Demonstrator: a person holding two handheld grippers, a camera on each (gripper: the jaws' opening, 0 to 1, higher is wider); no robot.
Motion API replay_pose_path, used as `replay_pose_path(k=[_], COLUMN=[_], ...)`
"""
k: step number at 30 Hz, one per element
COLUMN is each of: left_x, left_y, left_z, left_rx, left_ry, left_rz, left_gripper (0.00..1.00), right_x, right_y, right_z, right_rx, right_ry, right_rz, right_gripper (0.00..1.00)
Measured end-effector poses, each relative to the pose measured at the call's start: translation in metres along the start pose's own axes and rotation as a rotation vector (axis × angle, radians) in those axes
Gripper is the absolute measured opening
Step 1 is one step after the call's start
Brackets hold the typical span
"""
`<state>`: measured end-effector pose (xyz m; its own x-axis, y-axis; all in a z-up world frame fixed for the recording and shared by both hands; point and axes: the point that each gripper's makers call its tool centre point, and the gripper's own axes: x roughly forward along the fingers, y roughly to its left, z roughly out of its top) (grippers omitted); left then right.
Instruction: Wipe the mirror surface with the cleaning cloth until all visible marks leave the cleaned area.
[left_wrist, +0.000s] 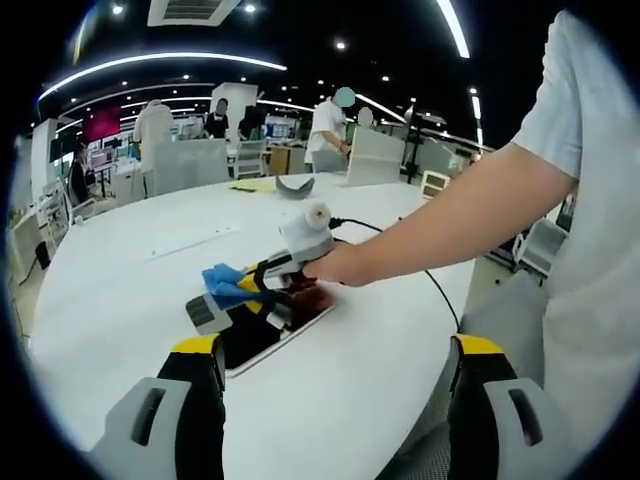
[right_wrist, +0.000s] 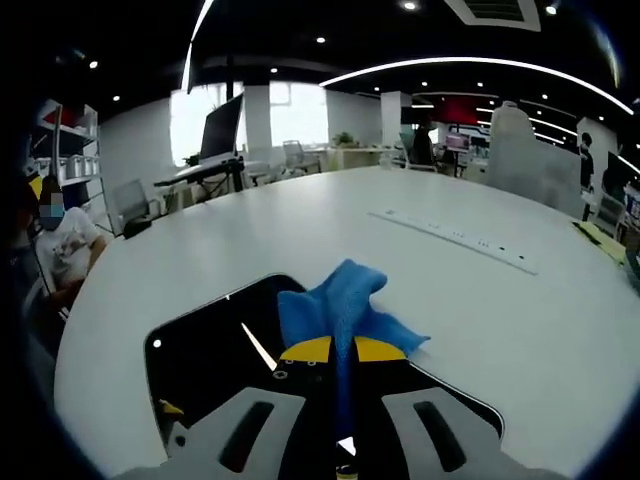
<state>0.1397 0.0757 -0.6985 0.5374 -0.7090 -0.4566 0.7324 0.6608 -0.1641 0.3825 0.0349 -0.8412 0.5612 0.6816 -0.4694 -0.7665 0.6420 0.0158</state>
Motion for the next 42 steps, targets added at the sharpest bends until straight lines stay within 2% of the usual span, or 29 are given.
replay_pose_path(k=[16, 42], left_x=[0.006, 0.009], left_y=[-0.016, -0.014], left_z=[0.002, 0.012], left_rx=[0.025, 0.069], left_ry=[0.0, 0.005], left_rz=[-0.023, -0.038], left_gripper=[0.92, 0.92], right_x=[-0.021, -0.052], right_y=[-0.014, -0.037], right_z=[-0.011, -0.029], right_rx=[0.0, 0.012], right_ry=[0.013, 0.053], right_rz=[-0.036, -0.113], right_gripper=[0.01, 0.01])
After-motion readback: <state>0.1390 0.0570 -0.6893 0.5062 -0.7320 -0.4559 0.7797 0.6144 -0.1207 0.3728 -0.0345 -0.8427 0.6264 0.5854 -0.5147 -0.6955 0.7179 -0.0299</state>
